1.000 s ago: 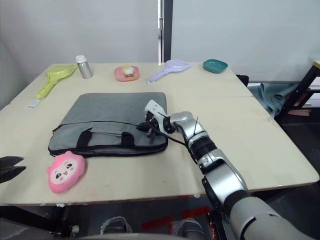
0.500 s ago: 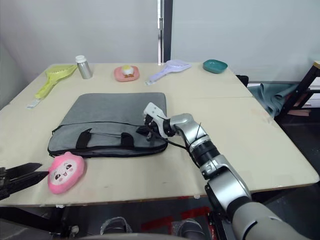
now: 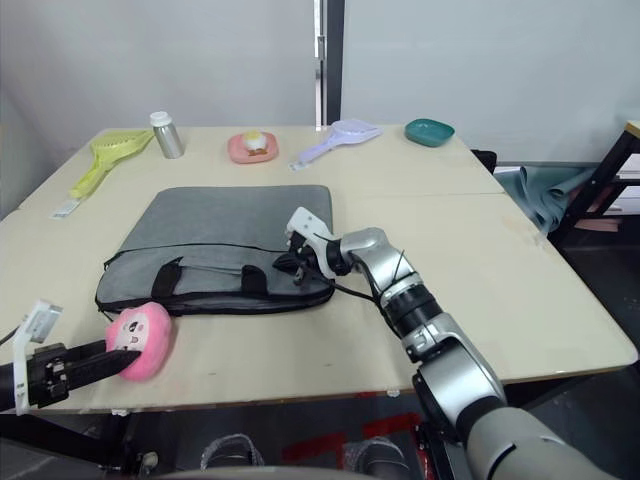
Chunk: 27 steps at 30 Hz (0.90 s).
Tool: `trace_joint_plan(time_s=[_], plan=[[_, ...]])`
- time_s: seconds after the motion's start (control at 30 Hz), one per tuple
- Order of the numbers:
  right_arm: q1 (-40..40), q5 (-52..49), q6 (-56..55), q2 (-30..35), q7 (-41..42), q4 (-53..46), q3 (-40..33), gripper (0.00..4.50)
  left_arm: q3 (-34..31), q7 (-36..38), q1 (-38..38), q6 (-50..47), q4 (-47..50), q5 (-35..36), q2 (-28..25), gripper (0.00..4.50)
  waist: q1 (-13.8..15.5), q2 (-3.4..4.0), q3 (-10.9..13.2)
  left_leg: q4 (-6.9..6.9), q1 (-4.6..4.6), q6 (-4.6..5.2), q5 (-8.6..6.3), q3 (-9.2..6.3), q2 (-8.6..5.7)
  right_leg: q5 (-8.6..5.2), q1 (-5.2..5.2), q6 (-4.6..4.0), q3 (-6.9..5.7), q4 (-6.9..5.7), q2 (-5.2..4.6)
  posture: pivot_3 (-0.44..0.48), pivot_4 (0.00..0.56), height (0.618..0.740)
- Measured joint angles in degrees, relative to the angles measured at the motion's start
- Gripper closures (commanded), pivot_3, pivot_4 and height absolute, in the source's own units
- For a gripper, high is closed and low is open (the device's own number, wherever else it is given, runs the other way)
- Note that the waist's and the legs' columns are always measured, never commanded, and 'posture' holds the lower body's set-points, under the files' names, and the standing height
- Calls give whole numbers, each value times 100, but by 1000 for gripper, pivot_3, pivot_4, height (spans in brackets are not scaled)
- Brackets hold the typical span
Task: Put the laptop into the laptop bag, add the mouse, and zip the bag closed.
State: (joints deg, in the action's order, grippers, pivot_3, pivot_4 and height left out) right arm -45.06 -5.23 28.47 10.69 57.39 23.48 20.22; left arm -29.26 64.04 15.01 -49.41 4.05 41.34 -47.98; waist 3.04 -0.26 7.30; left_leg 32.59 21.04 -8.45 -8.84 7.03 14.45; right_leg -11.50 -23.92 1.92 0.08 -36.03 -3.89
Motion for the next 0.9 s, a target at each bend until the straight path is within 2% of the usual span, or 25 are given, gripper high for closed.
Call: trace_joint_plan(time_s=[0.03,0.07,0.1,0.43,0.67,0.77,0.9], plan=[[10,2,12,8,-5,-22,0,4500,77,-42,-65,24,5,0,38,28,5,2,-4,0,0,0,0,0,-3,0,0,0,-1,-1,0,0,150,740],[20,4,29,16,-10,-46,0,4500,139,-63,-113,48,6,-1,53,534,6,2,-6,0,0,0,0,0,-4,0,1,0,0,-1,-1,0,150,740],[31,4,48,19,-13,-73,1,4500,184,-71,-146,39,8,8,62,773,3,1,-7,0,0,0,0,0,-5,0,1,0,1,-1,-1,0,150,740],[68,3,165,88,-6,-187,1,4500,403,56,-95,62,23,63,-9,4356,-1,-2,-10,0,1,1,0,2,-15,-1,2,1,3,3,-3,0,150,740],[75,1,280,171,14,-286,1,4500,759,-48,-232,383,448,-220,-131,4356,18,-1,-10,0,2,1,0,1,-16,-1,2,2,2,5,-5,0,150,740],[135,-3,373,220,25,-417,1,4500,921,-315,-617,376,508,-307,-108,4356,46,1,-10,0,2,1,0,1,-16,-1,2,2,1,3,-5,0,150,740],[283,-24,606,277,58,-731,2,4500,1074,-602,-749,356,735,-357,-23,4356,42,-9,-17,-1,3,0,0,3,-17,-1,2,3,2,6,-4,0,150,740]])
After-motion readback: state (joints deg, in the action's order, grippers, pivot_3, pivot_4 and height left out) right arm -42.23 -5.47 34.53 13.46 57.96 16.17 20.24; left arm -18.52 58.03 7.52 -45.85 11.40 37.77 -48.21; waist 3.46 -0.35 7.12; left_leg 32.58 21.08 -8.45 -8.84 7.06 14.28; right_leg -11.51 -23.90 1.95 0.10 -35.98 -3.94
